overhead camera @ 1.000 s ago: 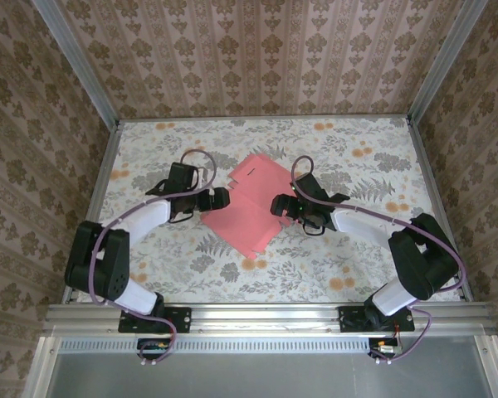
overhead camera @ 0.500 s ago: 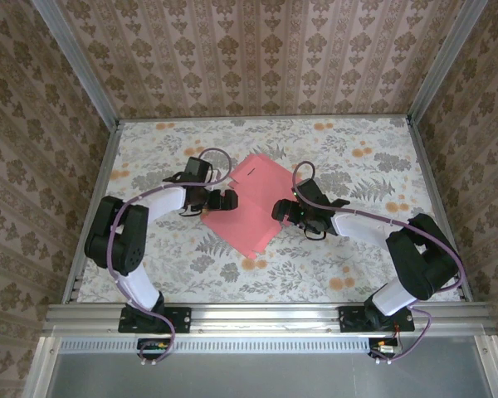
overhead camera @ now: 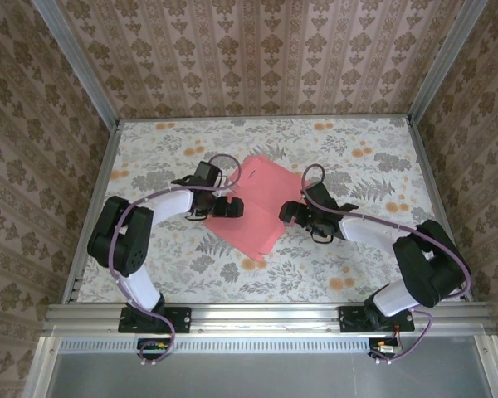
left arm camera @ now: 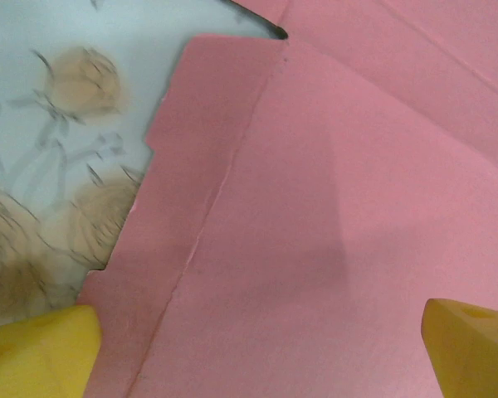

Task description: Fold the paper box

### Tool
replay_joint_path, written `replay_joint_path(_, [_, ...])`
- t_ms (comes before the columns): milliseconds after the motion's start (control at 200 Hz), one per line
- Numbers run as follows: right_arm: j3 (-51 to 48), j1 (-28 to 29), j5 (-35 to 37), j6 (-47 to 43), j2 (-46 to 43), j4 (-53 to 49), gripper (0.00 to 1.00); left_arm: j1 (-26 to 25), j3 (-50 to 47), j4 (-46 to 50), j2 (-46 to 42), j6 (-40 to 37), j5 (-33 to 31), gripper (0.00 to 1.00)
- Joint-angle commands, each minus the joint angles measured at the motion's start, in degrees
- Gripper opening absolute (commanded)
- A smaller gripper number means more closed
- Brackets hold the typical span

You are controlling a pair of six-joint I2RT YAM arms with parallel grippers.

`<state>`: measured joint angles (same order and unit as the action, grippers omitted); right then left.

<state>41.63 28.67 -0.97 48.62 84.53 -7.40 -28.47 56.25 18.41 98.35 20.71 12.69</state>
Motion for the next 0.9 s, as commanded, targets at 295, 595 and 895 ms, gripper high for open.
replay_joint_path(295, [-2.4,-4.3,-4.1,-0.9,-3.7,0.5,1.0,-12.4,-15.7,-9.7,-10.8,19.3,6.3,0.99])
replay_joint_path(595, [-0.2,-5.4,-6.0,-5.8,-3.9,-2.6,1.0,-20.1,-17.3,-12.8,-18.2,24.0,2.9,1.0])
replay_joint_path(895, [-3.9,-3.6,-10.8,-8.0,-11.0,-3.2,1.0,-12.1,-10.7,-3.1,-18.7,15.3,2.8,0.96])
